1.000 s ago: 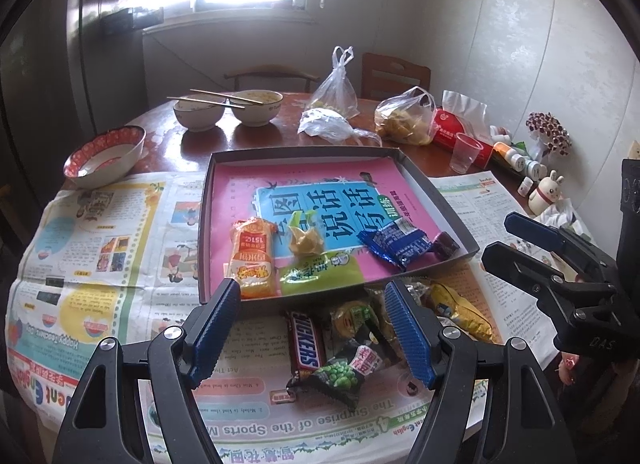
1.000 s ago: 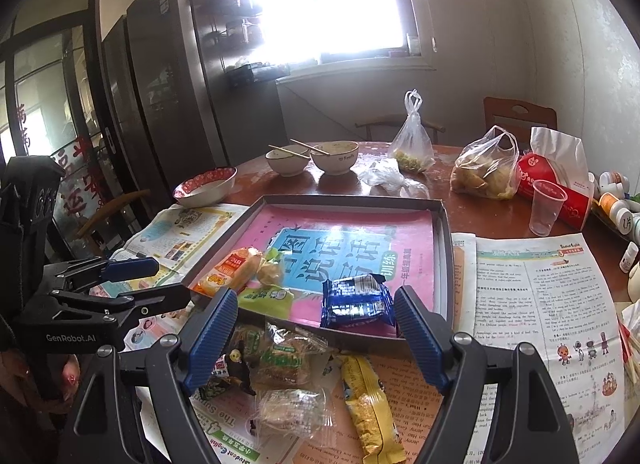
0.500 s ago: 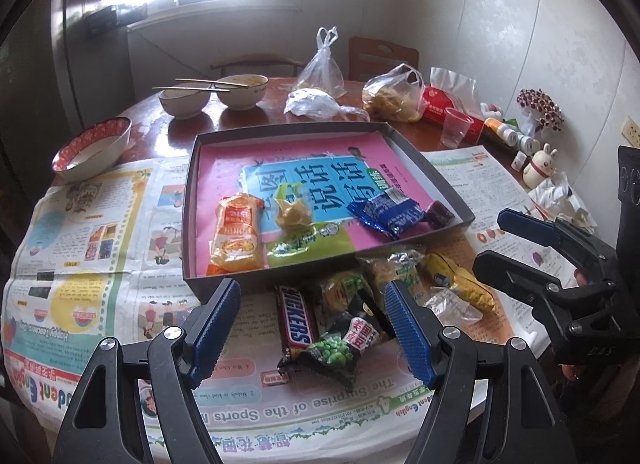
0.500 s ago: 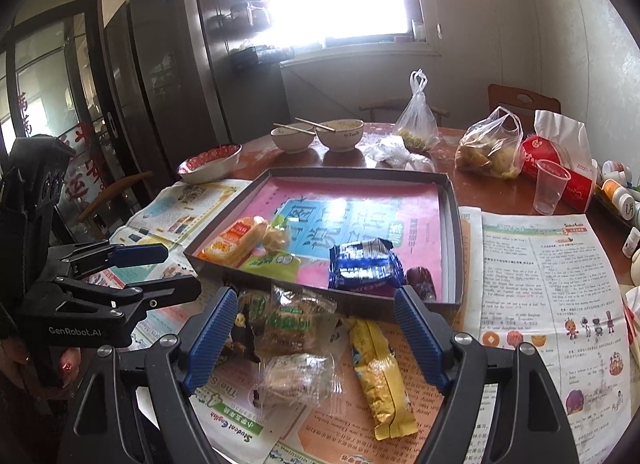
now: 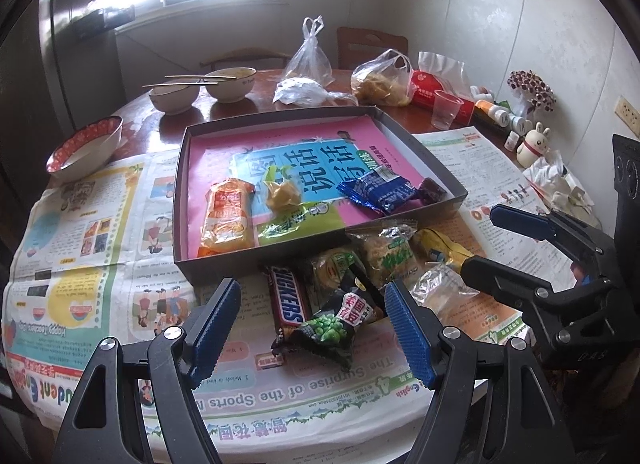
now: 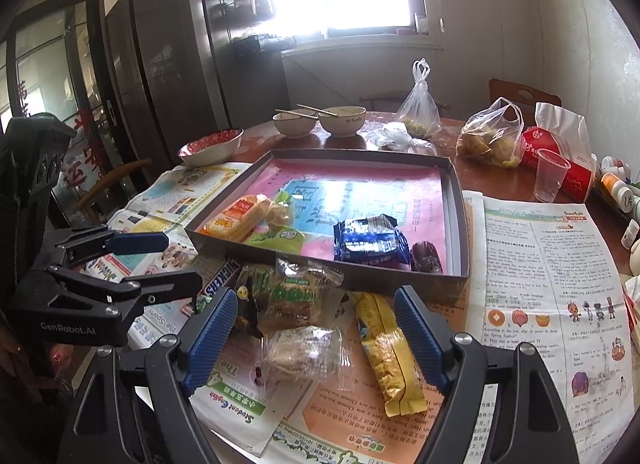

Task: Organize snacks
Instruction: 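Grasp the black green-pea bag with the left tool while the right tool grasps the clear pastry bag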

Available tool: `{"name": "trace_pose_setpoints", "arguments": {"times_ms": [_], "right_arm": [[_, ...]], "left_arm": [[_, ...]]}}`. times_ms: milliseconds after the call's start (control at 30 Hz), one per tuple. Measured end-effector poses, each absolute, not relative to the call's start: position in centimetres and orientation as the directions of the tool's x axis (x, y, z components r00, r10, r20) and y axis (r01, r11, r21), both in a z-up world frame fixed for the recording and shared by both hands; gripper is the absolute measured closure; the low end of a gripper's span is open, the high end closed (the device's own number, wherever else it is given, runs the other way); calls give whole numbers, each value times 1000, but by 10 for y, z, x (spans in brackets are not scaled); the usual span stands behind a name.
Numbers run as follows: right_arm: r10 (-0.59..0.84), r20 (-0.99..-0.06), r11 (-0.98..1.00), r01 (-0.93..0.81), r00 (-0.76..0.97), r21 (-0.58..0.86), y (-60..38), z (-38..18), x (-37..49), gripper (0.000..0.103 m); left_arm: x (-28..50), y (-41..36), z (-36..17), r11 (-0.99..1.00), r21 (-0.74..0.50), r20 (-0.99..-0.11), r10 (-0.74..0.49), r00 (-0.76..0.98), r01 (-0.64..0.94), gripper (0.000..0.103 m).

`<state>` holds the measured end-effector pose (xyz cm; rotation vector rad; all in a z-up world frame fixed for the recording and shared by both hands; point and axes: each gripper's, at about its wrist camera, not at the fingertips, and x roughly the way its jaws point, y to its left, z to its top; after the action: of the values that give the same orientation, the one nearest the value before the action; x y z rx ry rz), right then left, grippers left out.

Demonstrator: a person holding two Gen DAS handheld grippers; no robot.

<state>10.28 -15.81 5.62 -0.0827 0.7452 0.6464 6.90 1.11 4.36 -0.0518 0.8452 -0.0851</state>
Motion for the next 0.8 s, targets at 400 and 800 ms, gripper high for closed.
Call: {"name": "trace_pose_setpoints", "arguments": {"times_ms": [400, 800], "right_arm": [[503, -675, 806, -575, 539, 142, -159, 44, 94, 23], [498, -704, 788, -604, 507, 123, -148, 30, 89, 23]], "left_arm": [[59, 5, 35, 996, -22, -759, -76, 647, 91, 27], [65, -4, 22, 993, 4, -779, -73, 622, 121, 27]]}}
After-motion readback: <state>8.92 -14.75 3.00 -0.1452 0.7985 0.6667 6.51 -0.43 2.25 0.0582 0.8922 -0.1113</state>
